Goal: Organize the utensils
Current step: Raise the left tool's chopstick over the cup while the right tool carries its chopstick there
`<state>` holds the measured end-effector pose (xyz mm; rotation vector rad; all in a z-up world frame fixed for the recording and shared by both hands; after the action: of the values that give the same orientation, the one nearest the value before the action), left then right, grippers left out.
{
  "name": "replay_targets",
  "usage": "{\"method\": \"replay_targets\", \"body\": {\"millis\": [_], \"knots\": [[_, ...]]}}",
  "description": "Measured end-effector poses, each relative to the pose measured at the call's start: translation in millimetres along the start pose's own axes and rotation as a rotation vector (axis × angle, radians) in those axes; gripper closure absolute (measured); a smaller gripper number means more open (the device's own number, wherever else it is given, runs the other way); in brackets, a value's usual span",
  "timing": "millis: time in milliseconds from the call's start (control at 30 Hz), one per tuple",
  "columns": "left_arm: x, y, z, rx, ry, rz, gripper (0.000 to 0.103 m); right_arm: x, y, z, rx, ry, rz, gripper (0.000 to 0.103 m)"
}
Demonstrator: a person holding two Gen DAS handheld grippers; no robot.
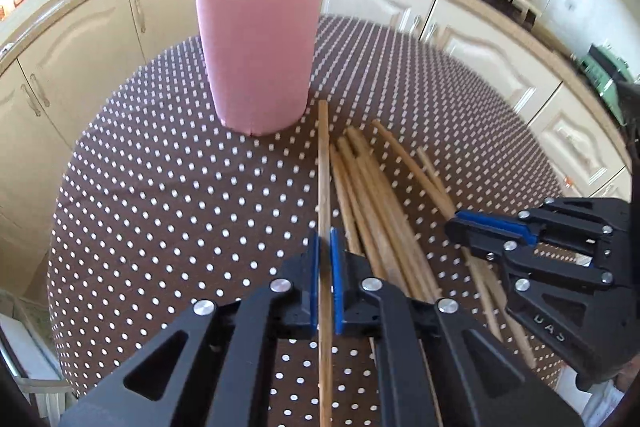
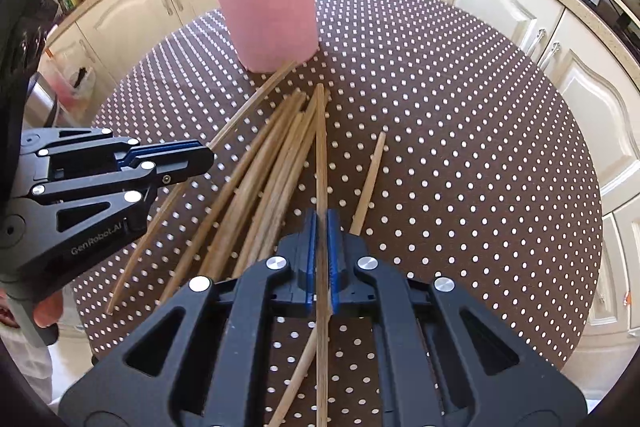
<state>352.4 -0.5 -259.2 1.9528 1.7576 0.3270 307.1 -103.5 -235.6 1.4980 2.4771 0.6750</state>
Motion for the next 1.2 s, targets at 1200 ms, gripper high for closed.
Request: {"method": "replay_targets", "body": {"millis": [1200], "knots": [[26.7, 172.8, -186.8, -0.951, -0.038, -0.069, 0.097, 14.9, 192.2, -157.4, -0.812, 0.092, 0.136, 0.097]]}}
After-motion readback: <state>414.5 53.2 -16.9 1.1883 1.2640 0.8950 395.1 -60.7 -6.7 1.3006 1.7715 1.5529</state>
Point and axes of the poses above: each gripper's, at about its wrist camera, not at the fingertips, and z roughly the way its jaws point, x to its left, y to its top, the point moved 9 cm from there along z, roughly the way its jaws point, and after that the axes turned 3 degrees about x, right-handed, at the moved point
